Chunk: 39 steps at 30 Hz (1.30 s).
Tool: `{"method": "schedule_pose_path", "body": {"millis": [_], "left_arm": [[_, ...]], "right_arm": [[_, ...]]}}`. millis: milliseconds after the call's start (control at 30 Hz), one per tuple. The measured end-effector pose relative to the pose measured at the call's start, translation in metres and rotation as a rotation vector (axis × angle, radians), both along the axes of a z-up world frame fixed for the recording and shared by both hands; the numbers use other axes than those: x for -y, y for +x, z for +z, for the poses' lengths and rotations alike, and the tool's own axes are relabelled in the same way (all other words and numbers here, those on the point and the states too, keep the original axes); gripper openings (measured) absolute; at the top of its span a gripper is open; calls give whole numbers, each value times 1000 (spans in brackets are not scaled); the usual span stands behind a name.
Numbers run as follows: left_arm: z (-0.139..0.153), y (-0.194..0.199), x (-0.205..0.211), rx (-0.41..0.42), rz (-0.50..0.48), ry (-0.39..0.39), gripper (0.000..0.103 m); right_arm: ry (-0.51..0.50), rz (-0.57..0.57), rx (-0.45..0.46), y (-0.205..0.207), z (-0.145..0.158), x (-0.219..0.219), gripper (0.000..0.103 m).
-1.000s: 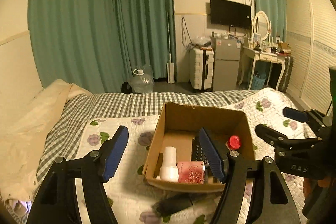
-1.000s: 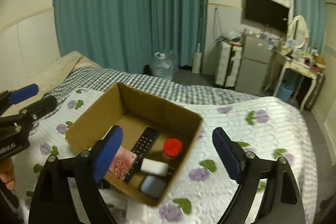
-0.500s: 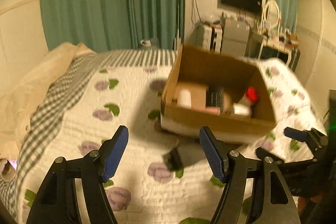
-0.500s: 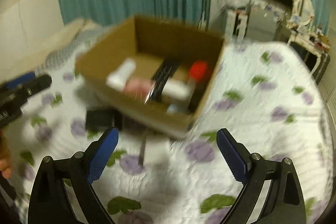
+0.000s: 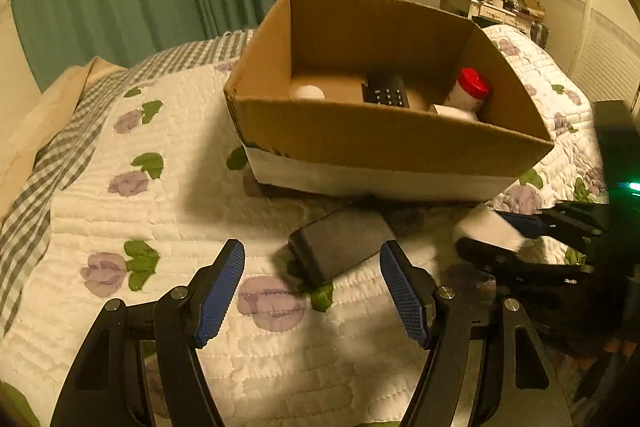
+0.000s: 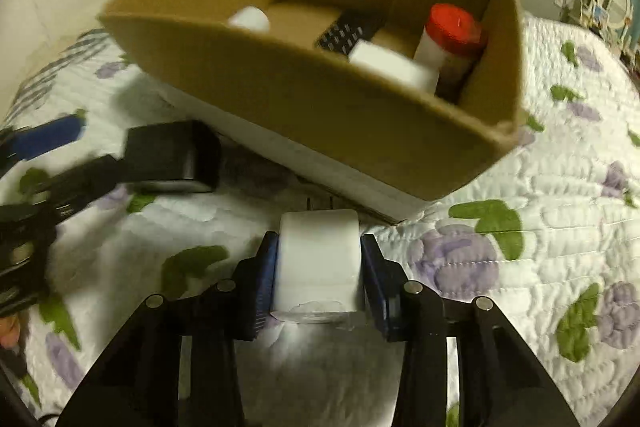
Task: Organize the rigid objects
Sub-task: 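Grasp the second white charger with the right tool while the left tool grasps the black power bank, then lower the power bank into the box with the left tool while the right tool drops the charger in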
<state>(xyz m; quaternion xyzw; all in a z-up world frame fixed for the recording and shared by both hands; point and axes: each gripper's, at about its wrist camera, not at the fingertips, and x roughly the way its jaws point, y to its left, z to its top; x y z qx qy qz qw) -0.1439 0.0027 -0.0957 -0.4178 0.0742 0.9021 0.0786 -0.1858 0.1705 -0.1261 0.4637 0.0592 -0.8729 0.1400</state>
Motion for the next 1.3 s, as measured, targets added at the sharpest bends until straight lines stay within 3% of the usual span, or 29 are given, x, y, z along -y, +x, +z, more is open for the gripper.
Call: {"method": "schedule_pose_path", "body": {"millis": [100,267,400,600,733,933,1000,1133,1300], "left_arm": [[4,-6,2,21,-28,12,73],[-4,-17,-11,29,-151,-136,73],[-21,-23,-23,30,-274,-210,73],[-26,-28,-32,-3,-394,-191,73],[-36,-28,-32,53,-450,-190,73],[-53,-32,-38,69,-424,-269,70],[-50,-26,-40,44,-419,-294,62],[-39,-11,-40,50,-380,-275,47],[-13,23,-42,70,-302,-219,40]], "right_arm": [[-2,4,-48,15,17,-7,40],[-80,0,-65,24,34,-25,40],[-99,-8,-49,24,34,-26,40],[-100,-8,-29,18,29,-18,40],[-104,-12,-21,16,27,-19,40],[-98,-12,-14,15,25,-17,40],[-98,-13,-22,16,28,-18,40],[-102,-24,-49,22,39,-20,40],[-96,-39,-91,34,57,-24,40]]}}
